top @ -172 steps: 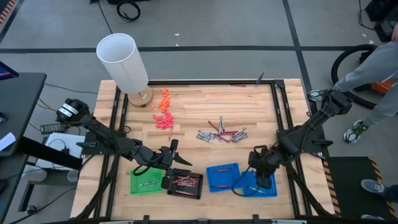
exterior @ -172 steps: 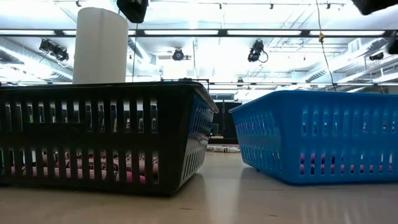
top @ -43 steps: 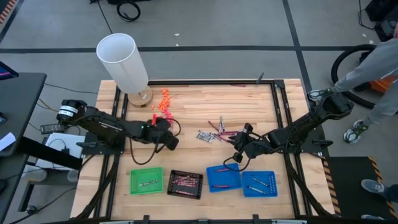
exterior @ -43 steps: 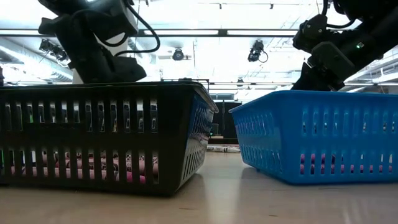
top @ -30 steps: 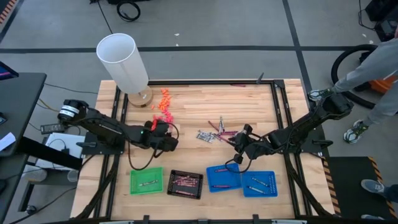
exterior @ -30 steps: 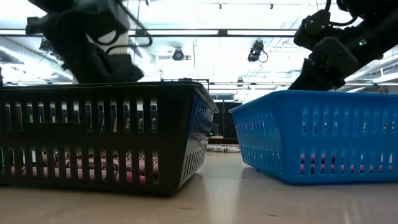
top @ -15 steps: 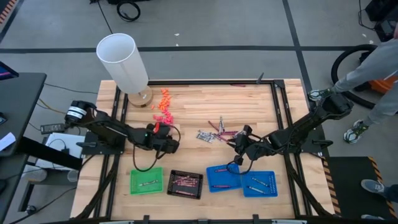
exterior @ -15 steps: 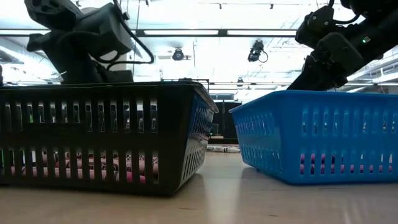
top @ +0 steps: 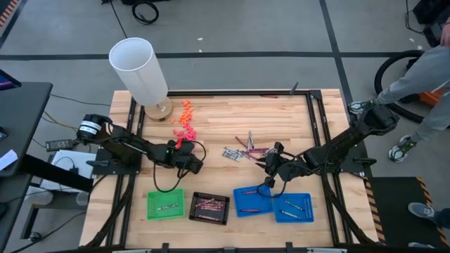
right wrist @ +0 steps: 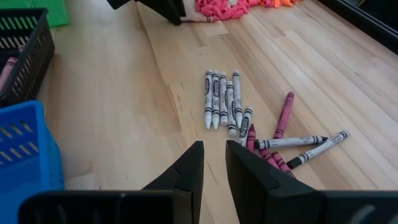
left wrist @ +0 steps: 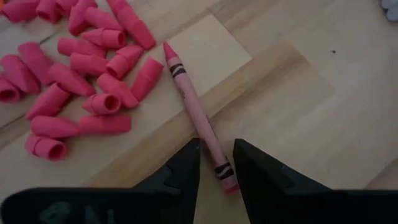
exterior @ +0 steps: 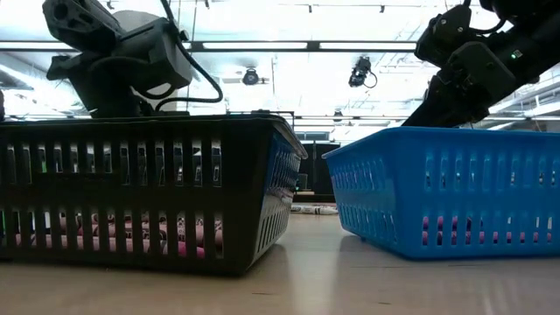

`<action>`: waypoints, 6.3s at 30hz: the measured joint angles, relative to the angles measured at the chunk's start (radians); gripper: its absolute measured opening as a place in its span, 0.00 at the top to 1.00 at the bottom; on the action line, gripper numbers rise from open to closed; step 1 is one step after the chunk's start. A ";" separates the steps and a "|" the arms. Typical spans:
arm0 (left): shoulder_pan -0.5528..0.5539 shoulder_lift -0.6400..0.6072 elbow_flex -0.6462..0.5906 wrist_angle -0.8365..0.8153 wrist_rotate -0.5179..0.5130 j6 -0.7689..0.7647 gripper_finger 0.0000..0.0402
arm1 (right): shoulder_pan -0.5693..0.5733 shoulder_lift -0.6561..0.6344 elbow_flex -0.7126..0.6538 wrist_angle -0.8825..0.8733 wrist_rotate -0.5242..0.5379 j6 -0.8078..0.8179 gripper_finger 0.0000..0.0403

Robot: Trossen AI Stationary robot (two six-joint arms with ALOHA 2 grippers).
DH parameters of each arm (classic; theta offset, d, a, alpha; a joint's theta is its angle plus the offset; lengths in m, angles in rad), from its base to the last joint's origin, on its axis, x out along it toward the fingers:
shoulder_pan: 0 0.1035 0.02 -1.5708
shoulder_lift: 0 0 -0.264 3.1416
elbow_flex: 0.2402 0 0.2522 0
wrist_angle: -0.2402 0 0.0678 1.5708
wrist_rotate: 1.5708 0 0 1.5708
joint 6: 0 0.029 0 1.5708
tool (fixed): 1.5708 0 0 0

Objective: Sort crayons
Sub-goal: Put the pink crayon into the black bin, then put the white crayon into the green bin

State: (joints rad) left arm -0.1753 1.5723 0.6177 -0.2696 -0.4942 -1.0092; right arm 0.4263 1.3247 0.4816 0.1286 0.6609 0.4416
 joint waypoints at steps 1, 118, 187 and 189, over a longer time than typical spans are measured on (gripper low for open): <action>0.000 0.000 0.001 0.000 0.006 0.009 0.75 | 0.000 0.000 0.000 0.001 0.000 0.000 0.81; 0.136 0.391 0.624 0.024 0.333 1.162 0.64 | 0.010 -0.001 -0.030 0.065 -0.026 -0.023 0.81; -0.005 0.130 0.622 -0.252 0.514 0.893 0.97 | 0.012 -0.001 -0.030 0.072 -0.053 -0.019 0.81; -0.025 0.111 0.622 -0.263 0.514 0.856 0.97 | 0.012 -0.001 -0.030 0.072 -0.053 -0.015 0.81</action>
State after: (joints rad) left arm -0.2003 1.6835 1.2396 -0.5329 0.0202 -0.1527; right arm 0.4385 1.3239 0.4519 0.2011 0.6075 0.4262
